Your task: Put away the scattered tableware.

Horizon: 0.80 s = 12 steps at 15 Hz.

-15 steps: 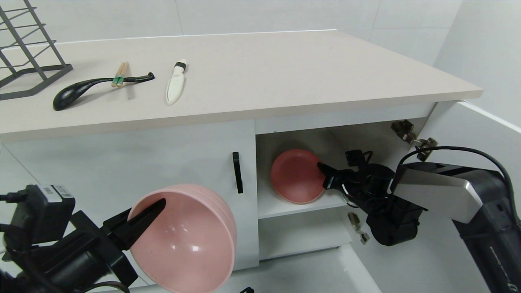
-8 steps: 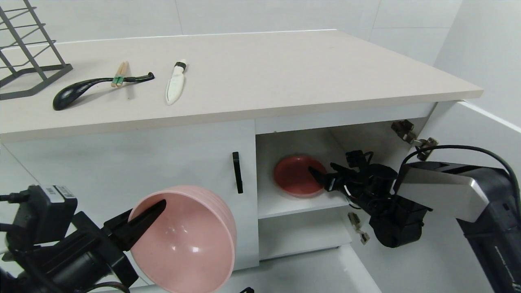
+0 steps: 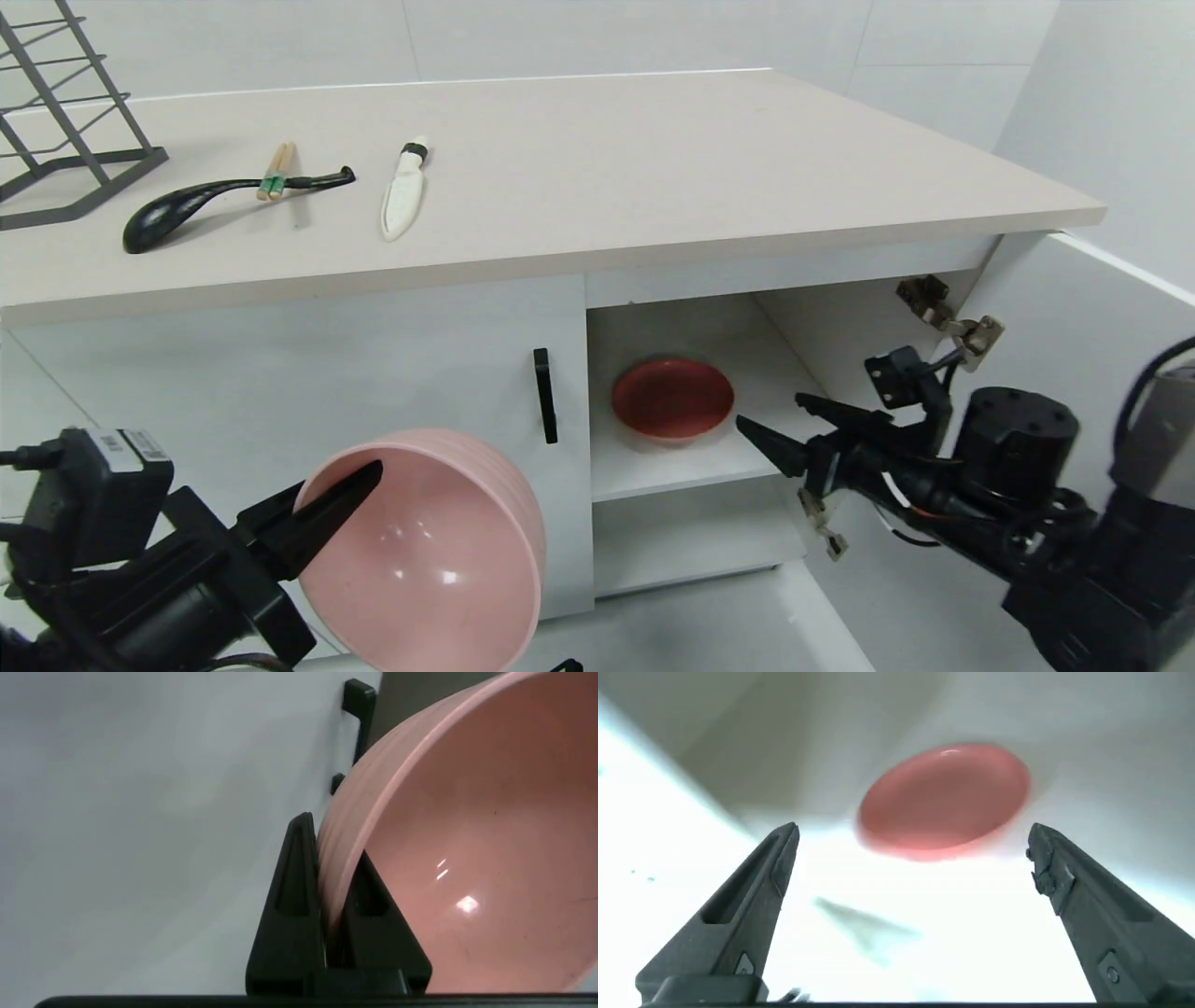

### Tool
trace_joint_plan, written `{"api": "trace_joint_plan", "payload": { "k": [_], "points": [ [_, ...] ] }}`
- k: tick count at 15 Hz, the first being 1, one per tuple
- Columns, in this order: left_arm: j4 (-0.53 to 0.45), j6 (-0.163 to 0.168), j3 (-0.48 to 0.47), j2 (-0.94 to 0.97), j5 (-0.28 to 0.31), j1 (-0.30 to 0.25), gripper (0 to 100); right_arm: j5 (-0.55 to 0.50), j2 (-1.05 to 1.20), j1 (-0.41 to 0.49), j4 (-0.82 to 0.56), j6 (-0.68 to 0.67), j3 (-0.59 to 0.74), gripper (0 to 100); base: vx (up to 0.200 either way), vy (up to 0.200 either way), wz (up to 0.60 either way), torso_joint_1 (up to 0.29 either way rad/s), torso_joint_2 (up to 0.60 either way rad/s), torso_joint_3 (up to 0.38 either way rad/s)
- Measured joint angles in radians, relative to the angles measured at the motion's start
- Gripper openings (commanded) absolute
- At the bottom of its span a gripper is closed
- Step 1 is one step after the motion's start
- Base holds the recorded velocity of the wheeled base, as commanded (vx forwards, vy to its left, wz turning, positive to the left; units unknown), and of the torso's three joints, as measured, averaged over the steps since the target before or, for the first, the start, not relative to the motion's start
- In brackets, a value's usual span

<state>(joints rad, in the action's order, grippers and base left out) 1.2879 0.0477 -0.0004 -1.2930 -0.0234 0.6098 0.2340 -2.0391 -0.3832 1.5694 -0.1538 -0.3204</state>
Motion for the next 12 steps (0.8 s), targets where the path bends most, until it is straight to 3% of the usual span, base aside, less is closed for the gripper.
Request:
{"api": "trace_joint_plan", "payload": {
  "k": [1, 4, 5, 7, 10, 12],
  "points": [
    [0.002, 0.018, -0.001, -0.008, 0.000, 0.031, 0, 0.000, 0.090, -0.010, 0.000, 0.001, 0.076, 100, 0.000, 0.000, 0.00, 0.000, 0.00, 0.000],
    [0.005, 0.131, -0.037, -0.072, -0.009, 0.151, 0, 0.000, 0.326, -0.021, 0.000, 0.005, 0.262, 100, 0.000, 0.000, 0.00, 0.000, 0.00, 0.000],
    [0.009, 0.156, -0.071, -0.107, -0.019, 0.179, 0, 0.000, 0.380, -0.016, 0.001, 0.006, 0.292, 100, 0.000, 0.000, 0.00, 0.000, 0.00, 0.000],
    [0.033, 0.173, -0.158, -0.196, -0.083, 0.228, 0, 0.000, 0.431, -0.011, 0.000, 0.008, 0.313, 100, 0.000, 0.000, 0.00, 0.000, 0.00, 0.000],
    [0.126, 0.167, -0.259, -0.317, -0.190, 0.301, 0, 0.000, 0.447, 0.011, 0.000, 0.046, 0.320, 100, 0.000, 0.000, 0.00, 0.000, 0.00, 0.000],
    [0.216, 0.165, -0.327, -0.429, -0.299, 0.339, 0, 0.000, 0.442, 0.033, 0.000, 0.104, 0.320, 100, 0.000, 0.000, 0.00, 0.000, 0.00, 0.000]
  ]
}}
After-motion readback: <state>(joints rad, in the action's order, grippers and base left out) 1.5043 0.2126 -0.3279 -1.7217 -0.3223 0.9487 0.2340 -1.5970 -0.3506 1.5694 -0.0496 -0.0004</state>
